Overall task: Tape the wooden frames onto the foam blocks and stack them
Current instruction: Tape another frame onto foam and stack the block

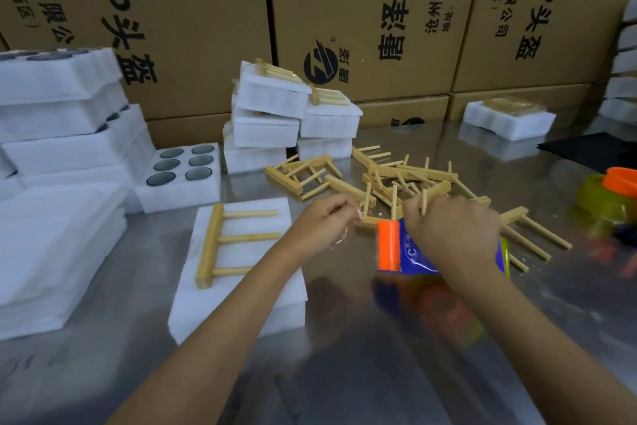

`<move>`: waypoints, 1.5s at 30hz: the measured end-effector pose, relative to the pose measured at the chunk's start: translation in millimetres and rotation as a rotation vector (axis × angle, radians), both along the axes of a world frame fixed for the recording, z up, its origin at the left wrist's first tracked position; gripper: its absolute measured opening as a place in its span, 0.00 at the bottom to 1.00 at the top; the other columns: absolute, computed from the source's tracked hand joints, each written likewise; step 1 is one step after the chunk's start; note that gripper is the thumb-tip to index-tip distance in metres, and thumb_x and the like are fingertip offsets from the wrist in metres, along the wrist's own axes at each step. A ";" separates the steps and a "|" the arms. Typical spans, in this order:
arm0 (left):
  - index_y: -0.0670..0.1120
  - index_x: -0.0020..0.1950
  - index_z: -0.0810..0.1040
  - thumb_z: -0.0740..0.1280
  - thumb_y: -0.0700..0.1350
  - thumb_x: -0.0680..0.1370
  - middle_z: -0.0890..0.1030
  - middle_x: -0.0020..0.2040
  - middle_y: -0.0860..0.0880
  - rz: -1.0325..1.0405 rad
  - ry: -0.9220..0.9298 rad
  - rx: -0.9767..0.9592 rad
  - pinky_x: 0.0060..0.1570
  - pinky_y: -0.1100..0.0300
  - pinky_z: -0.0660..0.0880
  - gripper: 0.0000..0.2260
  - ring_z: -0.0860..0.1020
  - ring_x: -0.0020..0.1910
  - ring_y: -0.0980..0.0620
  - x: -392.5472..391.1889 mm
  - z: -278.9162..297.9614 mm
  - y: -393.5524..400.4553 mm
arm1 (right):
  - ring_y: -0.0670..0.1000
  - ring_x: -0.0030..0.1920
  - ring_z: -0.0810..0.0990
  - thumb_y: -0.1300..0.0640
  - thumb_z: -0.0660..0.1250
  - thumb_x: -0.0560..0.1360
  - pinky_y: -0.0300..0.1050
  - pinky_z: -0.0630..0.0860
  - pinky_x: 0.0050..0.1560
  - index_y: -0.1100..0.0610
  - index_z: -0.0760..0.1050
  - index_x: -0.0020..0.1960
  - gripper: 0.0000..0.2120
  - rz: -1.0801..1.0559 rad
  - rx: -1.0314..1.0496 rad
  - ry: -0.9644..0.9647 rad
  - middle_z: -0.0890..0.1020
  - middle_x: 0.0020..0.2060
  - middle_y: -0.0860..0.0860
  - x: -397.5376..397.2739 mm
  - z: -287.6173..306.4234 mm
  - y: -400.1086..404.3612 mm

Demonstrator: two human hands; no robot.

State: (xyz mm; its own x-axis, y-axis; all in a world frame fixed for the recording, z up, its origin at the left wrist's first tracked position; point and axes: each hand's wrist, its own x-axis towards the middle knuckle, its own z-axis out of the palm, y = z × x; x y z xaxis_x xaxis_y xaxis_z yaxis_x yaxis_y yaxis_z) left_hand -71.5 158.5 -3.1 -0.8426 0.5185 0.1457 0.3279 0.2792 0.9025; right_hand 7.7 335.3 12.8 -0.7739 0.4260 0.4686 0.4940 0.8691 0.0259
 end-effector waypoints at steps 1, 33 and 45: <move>0.54 0.38 0.78 0.61 0.43 0.79 0.74 0.32 0.53 0.000 -0.026 0.043 0.35 0.59 0.69 0.13 0.71 0.32 0.54 -1.1 0.4 -1.0 | 0.49 0.24 0.63 0.39 0.51 0.79 0.41 0.57 0.30 0.54 0.66 0.31 0.25 -0.019 0.026 0.008 0.67 0.24 0.50 13.6 -3.6 -2.5; 0.51 0.59 0.76 0.63 0.42 0.81 0.78 0.55 0.54 0.208 -0.079 0.215 0.41 0.69 0.69 0.08 0.76 0.49 0.60 -1.1 8.4 -3.1 | 0.56 0.41 0.83 0.72 0.65 0.72 0.48 0.81 0.45 0.58 0.78 0.40 0.11 0.436 -1.112 0.161 0.83 0.37 0.58 -17.8 11.7 -57.5; 0.51 0.52 0.76 0.61 0.48 0.79 0.79 0.48 0.51 0.880 0.033 0.178 0.50 0.54 0.74 0.05 0.78 0.53 0.46 11.6 -2.6 -166.4 | 0.61 0.55 0.79 0.54 0.64 0.78 0.46 0.68 0.44 0.58 0.74 0.56 0.10 0.490 -0.246 -0.219 0.79 0.54 0.58 -17.9 -14.9 -107.2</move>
